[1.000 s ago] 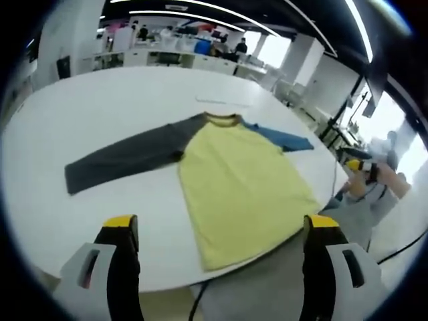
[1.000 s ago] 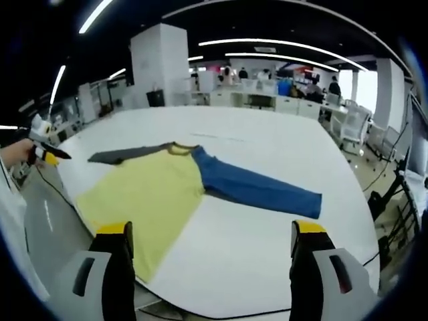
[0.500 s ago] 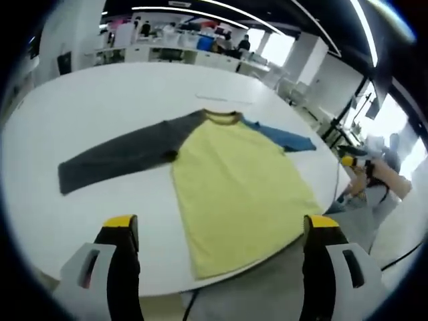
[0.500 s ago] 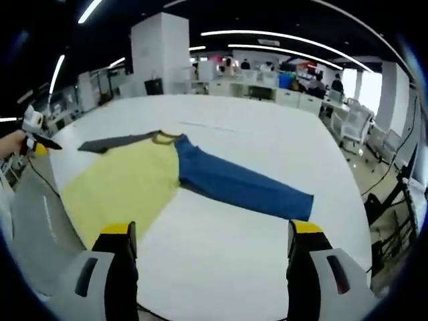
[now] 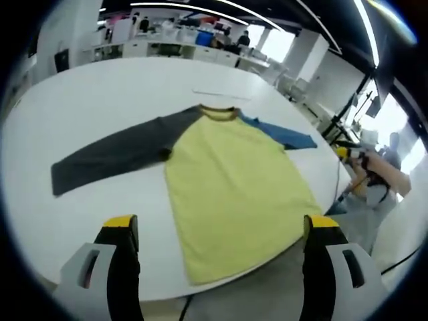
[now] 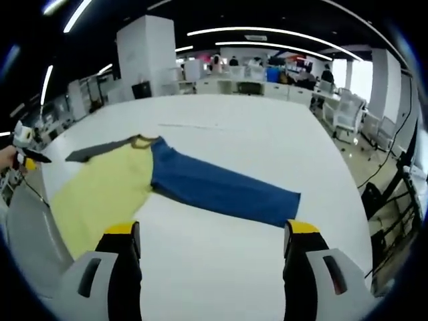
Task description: Fold the garment on the visible template until the final outline fits inside the template.
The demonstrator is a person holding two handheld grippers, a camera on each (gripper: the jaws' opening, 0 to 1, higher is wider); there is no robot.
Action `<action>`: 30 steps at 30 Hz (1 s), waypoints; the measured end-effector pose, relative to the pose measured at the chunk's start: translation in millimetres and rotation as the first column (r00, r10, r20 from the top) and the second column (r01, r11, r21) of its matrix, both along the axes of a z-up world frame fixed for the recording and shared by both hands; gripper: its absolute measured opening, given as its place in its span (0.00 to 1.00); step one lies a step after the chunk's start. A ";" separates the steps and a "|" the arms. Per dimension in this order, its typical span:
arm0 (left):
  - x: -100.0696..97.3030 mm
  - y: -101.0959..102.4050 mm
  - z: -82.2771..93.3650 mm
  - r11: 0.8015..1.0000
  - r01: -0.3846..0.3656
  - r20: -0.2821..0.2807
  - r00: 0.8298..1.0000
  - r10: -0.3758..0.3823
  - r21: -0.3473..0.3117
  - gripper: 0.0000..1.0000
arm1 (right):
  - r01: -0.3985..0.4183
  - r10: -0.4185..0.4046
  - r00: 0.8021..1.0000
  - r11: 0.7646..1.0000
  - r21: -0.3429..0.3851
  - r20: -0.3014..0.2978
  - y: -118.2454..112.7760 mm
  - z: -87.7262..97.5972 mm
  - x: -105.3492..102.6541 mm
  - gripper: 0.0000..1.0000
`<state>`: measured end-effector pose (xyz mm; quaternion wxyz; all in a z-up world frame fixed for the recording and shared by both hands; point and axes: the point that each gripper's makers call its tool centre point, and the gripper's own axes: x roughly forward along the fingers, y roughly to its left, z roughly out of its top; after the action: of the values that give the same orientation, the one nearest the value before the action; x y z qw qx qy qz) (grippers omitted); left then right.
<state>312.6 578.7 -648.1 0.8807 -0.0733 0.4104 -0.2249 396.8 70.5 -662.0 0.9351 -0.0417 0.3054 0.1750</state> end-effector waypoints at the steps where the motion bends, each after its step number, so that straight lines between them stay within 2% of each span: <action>1: 0.5 0.0 0.1 1.000 -0.002 -0.001 1.000 0.002 0.001 0.99 | 0.006 -0.006 1.000 1.000 0.003 0.000 -2.9 -1.0 2.6 0.87; 8: -1.8 -2.2 -3.1 0.999 0.022 -0.026 0.999 -0.022 0.024 0.99 | 0.021 -0.021 1.000 1.000 0.007 -0.007 -16.5 -9.2 18.0 0.86; 17: -2.9 -4.7 -8.4 0.999 0.012 -0.046 0.999 -0.011 0.034 0.99 | 0.029 -0.029 0.999 1.000 0.001 -0.020 -33.4 -21.5 34.5 0.83; 27: -5.1 -9.6 -17.0 0.999 0.023 -0.081 0.997 -0.019 0.049 0.99 | 0.076 -0.076 0.997 0.997 -0.004 -0.022 -59.3 -30.7 54.7 0.75; 29: -2.7 -10.1 -17.7 0.998 0.026 -0.083 0.996 -0.021 0.056 0.99 | 0.086 -0.086 0.996 0.996 0.002 -0.022 -63.9 -32.1 60.1 0.74; 30: -1.4 -10.3 -18.5 0.998 0.028 -0.086 0.996 -0.022 0.059 0.99 | 0.089 -0.089 0.996 0.996 0.005 -0.023 -70.5 -34.7 71.6 0.73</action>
<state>311.1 568.4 -666.6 0.8613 -0.0511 0.4551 -0.2201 468.4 0.0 -696.7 0.9385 -0.0235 0.3171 0.1346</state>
